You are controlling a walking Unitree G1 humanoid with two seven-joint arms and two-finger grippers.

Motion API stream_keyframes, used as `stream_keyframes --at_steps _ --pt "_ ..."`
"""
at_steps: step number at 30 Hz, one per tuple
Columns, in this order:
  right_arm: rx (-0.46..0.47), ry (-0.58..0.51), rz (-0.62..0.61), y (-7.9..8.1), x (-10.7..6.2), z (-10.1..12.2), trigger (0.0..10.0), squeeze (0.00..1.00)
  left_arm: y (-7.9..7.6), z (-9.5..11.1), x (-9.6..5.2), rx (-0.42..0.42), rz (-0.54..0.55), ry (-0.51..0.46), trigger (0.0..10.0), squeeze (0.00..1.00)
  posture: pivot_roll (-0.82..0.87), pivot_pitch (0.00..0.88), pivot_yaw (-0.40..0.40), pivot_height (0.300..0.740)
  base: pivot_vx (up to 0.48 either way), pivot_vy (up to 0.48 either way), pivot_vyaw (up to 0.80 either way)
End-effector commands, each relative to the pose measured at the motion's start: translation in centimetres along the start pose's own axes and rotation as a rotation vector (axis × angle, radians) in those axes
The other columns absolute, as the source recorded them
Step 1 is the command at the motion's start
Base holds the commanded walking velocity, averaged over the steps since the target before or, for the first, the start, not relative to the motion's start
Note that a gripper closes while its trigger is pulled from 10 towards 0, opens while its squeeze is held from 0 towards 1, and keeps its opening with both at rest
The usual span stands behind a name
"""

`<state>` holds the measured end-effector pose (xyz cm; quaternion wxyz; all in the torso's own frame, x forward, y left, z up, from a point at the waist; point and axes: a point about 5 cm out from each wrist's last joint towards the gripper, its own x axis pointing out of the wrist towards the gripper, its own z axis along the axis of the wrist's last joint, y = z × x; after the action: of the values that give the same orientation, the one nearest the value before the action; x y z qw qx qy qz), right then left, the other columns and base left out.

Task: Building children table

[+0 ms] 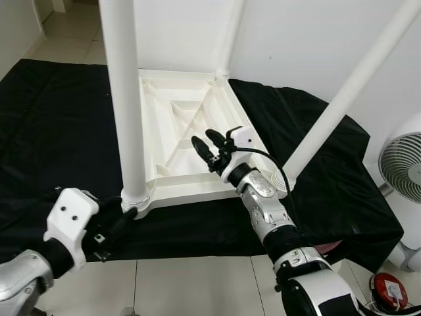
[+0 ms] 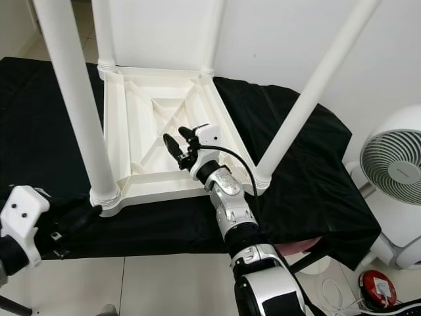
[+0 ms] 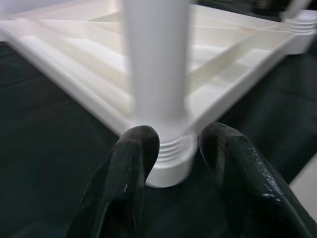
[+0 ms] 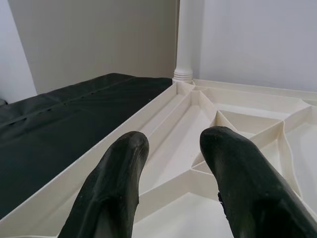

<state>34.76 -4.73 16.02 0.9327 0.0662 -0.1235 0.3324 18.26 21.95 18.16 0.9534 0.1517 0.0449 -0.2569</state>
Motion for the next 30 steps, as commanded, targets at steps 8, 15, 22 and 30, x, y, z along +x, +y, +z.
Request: stream_keyframes --at_steps 8,15,22,30 --pt "0.004 -0.008 0.018 0.5 -1.0 -0.6 10.0 0.0 3.6 -1.4 -1.3 -0.021 0.264 -0.012 10.0 0.0 0.24 0.0 -0.16 0.74 0.0 0.0 0.0" --pt "0.01 -0.003 0.028 0.9 -1.7 -1.0 10.0 0.0 4.8 -1.8 -1.0 -0.026 0.363 -0.036 10.0 0.0 0.24 0.0 -0.163 0.74 0.0 0.0 0.0" --pt "0.044 -0.013 -0.009 0.6 -2.6 -1.0 10.0 0.0 5.5 -2.2 0.9 -0.067 0.431 -0.073 10.0 0.0 0.19 0.0 -0.15 0.74 0.0 0.0 0.0" --pt "0.053 -0.014 -0.036 1.3 -3.8 -1.2 10.0 0.0 5.7 -2.0 4.1 -0.097 0.395 -0.122 10.0 0.0 0.13 0.0 -0.137 0.74 0.0 0.0 0.0"
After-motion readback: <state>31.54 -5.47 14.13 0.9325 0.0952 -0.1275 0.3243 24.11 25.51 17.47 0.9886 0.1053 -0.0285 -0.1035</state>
